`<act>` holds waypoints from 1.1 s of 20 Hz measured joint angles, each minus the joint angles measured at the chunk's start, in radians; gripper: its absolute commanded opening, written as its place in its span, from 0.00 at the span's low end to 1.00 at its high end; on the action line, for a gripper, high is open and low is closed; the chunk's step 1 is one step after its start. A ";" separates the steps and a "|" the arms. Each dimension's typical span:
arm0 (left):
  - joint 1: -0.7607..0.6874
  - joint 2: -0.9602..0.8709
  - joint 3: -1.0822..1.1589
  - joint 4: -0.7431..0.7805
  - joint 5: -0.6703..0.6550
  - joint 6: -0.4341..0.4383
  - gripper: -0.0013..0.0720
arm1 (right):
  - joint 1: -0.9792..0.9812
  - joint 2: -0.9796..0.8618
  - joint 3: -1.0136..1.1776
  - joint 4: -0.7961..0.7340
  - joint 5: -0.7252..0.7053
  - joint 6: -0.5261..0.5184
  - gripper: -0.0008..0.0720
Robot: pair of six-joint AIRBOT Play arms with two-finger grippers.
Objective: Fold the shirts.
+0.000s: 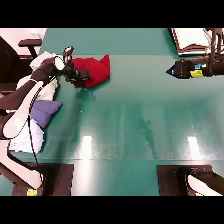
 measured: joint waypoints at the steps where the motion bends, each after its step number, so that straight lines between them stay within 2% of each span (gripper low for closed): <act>1: 0.001 -0.005 0.007 -0.011 0.006 0.000 0.05 | 0.000 0.000 0.000 0.000 0.000 0.000 0.04; 4: 0.003 -0.007 0.064 -0.032 -0.016 0.010 0.05 | 0.000 0.000 0.008 0.000 0.000 0.000 0.04; 7: 0.003 0.052 0.171 -0.034 -0.054 0.060 0.05 | 0.000 0.000 0.063 0.000 0.004 0.000 0.04; 12: 0.004 0.298 0.355 -0.030 -0.089 0.179 0.05 | 0.000 0.000 0.257 -0.001 0.010 0.000 0.04; 17: -0.006 0.528 0.414 -0.029 -0.176 0.260 0.05 | 0.000 0.000 0.448 -0.002 0.021 0.000 0.04; 22: -0.172 0.564 0.354 -0.029 -0.338 0.285 0.05 | 0.000 0.001 0.561 -0.003 0.077 0.000 0.04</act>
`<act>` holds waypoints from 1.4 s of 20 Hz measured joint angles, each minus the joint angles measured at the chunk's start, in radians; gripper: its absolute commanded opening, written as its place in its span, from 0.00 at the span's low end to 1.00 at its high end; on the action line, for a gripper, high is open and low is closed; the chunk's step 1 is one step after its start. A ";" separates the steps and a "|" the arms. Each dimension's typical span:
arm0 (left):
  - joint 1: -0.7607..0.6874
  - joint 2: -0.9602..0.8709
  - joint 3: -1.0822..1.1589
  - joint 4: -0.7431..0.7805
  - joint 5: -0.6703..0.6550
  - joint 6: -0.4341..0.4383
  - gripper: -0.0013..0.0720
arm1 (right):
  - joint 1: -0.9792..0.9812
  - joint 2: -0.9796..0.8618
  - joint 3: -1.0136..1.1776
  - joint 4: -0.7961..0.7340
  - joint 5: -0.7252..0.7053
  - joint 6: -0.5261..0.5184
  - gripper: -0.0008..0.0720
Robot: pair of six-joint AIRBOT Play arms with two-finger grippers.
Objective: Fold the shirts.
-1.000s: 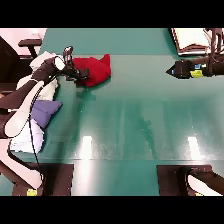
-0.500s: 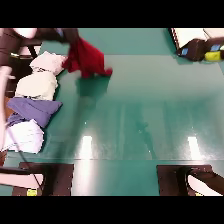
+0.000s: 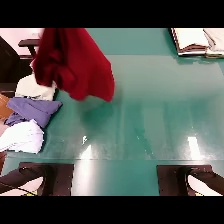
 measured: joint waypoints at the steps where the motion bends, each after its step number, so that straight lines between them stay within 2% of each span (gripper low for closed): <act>1: -0.055 -0.007 -0.035 0.000 -0.012 0.006 0.06 | 0.000 0.001 0.010 0.000 0.014 0.000 0.04; 2: -0.108 -0.016 -0.075 -0.001 -0.022 0.014 0.42 | 0.000 0.002 0.018 0.000 0.029 0.000 0.04; 3: -0.163 -0.027 -0.120 -0.003 -0.023 0.021 0.84 | 0.000 0.003 0.023 0.000 0.045 0.000 0.04; 6: -0.263 -0.052 -0.215 -0.002 -0.009 0.034 0.85 | 0.000 0.005 0.032 0.000 0.090 0.000 0.04; 8: -0.253 -0.048 -0.241 0.028 -0.002 0.019 0.85 | 0.000 0.005 0.035 -0.001 0.116 0.000 0.04; 12: -0.087 -0.016 -0.302 0.080 -0.047 -0.057 0.85 | 0.000 0.005 0.036 0.000 0.138 0.000 0.04; 16: 0.074 -0.001 -0.545 0.024 -0.057 -0.092 0.85 | 0.000 0.003 0.036 0.000 0.147 0.000 0.04; 22: 0.142 0.000 -0.999 -0.153 0.179 -0.103 0.85 | 0.000 0.001 0.036 0.000 0.151 0.000 0.04; 28: 0.121 -0.045 -1.129 -0.250 0.337 -0.084 0.85 | 0.000 0.001 0.036 0.001 0.151 0.000 0.04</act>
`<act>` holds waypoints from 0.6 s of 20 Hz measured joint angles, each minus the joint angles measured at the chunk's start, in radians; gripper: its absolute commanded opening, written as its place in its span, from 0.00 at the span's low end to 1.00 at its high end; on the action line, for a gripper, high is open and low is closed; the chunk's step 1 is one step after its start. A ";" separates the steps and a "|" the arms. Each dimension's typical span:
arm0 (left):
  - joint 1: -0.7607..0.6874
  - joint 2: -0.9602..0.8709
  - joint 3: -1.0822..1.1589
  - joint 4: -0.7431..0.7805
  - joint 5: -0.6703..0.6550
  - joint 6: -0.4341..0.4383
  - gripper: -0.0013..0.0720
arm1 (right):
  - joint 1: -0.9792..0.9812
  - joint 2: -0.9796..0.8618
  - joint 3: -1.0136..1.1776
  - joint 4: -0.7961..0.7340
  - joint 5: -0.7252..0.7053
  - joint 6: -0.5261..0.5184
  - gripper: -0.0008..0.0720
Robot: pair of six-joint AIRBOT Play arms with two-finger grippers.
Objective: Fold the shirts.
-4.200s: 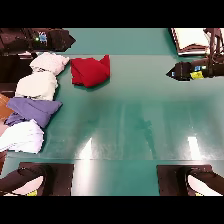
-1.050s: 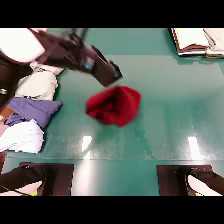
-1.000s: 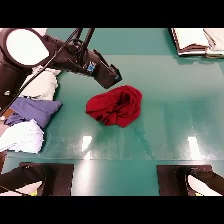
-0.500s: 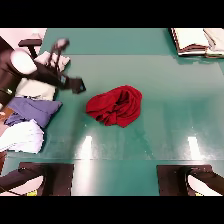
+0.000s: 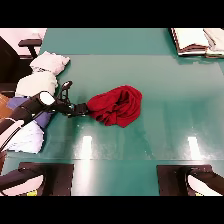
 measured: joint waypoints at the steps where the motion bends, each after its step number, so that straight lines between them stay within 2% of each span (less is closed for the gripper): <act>1: -0.016 -0.007 -0.005 -0.019 0.026 0.009 0.85 | 0.000 0.000 0.000 0.000 0.000 0.000 0.04; 2: -0.033 -0.014 -0.009 -0.035 0.055 0.017 0.68 | 0.000 0.000 0.000 0.000 0.000 0.000 0.04; 3: -0.046 -0.019 -0.010 -0.037 0.075 0.024 0.37 | 0.000 0.000 0.000 0.000 0.000 0.000 0.04; 4: -0.055 -0.024 -0.007 -0.038 0.091 0.030 0.12 | 0.000 0.000 0.000 0.000 0.000 0.000 0.04; 5: -0.059 -0.026 0.001 -0.045 0.100 0.033 0.05 | 0.000 0.000 0.000 0.000 0.001 0.000 0.04; 9: -0.022 -0.029 0.096 -0.021 0.099 0.040 0.05 | 0.000 0.010 -0.054 -0.006 0.016 0.000 0.04; 12: 0.055 -0.030 0.224 0.051 0.024 0.043 0.05 | 0.000 0.038 -0.227 -0.026 0.027 0.010 0.04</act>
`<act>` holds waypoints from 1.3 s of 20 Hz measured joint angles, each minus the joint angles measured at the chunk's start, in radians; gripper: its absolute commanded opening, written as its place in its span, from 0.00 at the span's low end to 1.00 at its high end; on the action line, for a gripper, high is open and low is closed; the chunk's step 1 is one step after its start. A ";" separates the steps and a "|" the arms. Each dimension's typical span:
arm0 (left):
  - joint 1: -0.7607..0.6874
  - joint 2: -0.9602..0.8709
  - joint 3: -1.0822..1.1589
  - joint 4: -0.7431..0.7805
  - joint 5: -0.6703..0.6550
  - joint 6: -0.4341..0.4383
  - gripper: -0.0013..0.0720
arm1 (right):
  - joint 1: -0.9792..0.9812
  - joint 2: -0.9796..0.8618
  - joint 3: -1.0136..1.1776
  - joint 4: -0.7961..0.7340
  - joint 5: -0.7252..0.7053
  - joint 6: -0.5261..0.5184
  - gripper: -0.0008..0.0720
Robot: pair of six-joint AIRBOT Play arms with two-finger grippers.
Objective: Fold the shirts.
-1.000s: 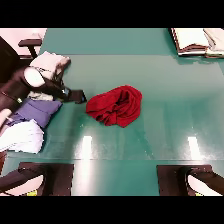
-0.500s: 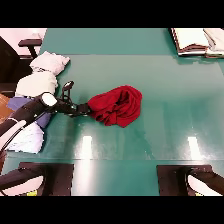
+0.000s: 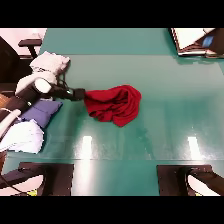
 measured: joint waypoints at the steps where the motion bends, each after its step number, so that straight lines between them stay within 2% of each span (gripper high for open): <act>1: 0.022 0.000 0.037 0.026 -0.025 0.002 0.05 | 0.000 0.010 -0.079 -0.006 -0.006 0.005 0.17; 2: 0.042 0.000 0.073 0.049 -0.043 0.005 0.05 | 0.000 0.018 -0.167 -0.012 -0.026 0.010 0.56; 3: 0.056 0.000 0.097 0.068 -0.057 0.012 0.05 | 0.000 0.022 -0.267 -0.019 -0.055 0.016 0.72; 7: 0.084 -0.005 0.146 0.117 -0.095 0.037 0.05 | 0.000 -0.042 -0.617 0.040 -0.226 0.024 0.71; 10: 0.091 -0.008 0.156 0.162 -0.103 0.043 0.05 | 0.012 -0.167 -0.748 0.180 -0.365 -0.029 0.63; 12: 0.093 -0.009 0.159 0.183 -0.106 0.044 0.05 | 0.032 -0.259 -0.763 0.268 -0.441 -0.071 0.63; 15: 0.094 -0.010 0.161 0.200 -0.108 0.046 0.05 | 0.080 -0.408 -0.698 0.350 -0.514 -0.110 0.63; 20: 0.094 -0.010 0.162 0.210 -0.109 0.047 0.05 | 0.161 -0.626 -0.481 0.397 -0.551 -0.134 0.62; 21: 0.094 -0.010 0.162 0.211 -0.109 0.047 0.05 | 0.174 -0.661 -0.435 0.402 -0.552 -0.135 0.56; 23: 0.094 -0.010 0.162 0.212 -0.110 0.047 0.05 | 0.201 -0.726 -0.346 0.405 -0.552 -0.137 0.35; 24: 0.094 -0.010 0.162 0.212 -0.111 0.047 0.05 | 0.214 -0.756 -0.304 0.407 -0.552 -0.138 0.17; 25: 0.094 -0.010 0.162 0.212 -0.115 0.047 0.05 | 0.224 -0.782 -0.266 0.407 -0.549 -0.138 0.04; 26: 0.094 -0.010 0.162 0.212 -0.119 0.047 0.05 | 0.231 -0.805 -0.229 0.407 -0.543 -0.139 0.03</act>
